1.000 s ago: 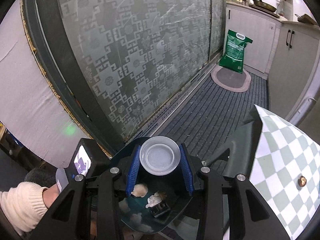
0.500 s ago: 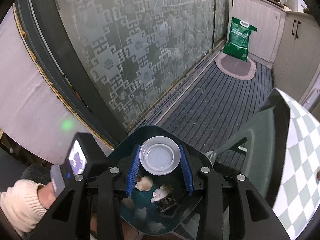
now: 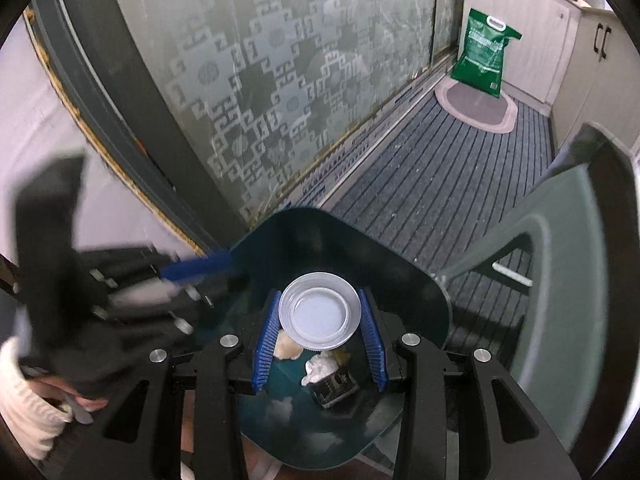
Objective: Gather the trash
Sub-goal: 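Lower the clear plastic lid into the teal bin and open the right tool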
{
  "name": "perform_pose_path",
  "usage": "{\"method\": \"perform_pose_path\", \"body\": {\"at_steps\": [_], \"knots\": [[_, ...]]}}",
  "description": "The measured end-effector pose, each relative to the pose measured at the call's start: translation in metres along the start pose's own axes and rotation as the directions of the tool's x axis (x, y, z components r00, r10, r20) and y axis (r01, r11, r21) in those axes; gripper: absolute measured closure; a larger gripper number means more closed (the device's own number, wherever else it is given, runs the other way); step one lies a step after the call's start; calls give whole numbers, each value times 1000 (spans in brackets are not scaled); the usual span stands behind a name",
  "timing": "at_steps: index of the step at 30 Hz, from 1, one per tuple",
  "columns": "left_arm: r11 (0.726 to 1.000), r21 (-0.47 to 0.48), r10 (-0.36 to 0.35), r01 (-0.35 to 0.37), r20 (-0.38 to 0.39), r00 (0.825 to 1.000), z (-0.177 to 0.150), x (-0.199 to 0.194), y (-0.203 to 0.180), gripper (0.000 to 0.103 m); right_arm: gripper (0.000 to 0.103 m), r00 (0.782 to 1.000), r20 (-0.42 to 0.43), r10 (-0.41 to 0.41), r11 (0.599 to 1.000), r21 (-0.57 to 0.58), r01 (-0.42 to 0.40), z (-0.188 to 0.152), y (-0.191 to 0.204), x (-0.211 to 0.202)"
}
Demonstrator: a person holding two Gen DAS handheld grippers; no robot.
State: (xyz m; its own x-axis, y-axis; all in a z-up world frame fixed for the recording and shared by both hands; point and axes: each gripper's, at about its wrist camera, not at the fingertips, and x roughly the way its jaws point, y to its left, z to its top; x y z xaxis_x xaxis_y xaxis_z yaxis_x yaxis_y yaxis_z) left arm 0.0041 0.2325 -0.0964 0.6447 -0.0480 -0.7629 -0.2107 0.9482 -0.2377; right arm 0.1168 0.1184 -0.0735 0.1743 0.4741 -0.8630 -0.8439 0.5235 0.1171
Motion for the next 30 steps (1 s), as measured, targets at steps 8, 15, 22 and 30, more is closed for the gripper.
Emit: {"method": "perform_pose_path", "body": {"at_steps": [8, 15, 22, 30], "knots": [[1000, 7, -31, 30, 154, 988, 21, -32, -11, 89, 64, 997, -75, -3, 1000, -14, 2, -16, 8, 31], [999, 14, -42, 40, 241, 970, 26, -50, -17, 89, 64, 991, -133, -9, 999, -34, 4, -34, 12, 54], [999, 18, -52, 49, 295, 954, 30, -65, -21, 89, 64, 982, -188, -12, 999, -47, 3, -47, 10, 73], [998, 19, -66, 64, 348, 935, 35, -80, -27, 89, 60, 977, -214, -14, 997, -71, -1, -56, 10, 76]]}}
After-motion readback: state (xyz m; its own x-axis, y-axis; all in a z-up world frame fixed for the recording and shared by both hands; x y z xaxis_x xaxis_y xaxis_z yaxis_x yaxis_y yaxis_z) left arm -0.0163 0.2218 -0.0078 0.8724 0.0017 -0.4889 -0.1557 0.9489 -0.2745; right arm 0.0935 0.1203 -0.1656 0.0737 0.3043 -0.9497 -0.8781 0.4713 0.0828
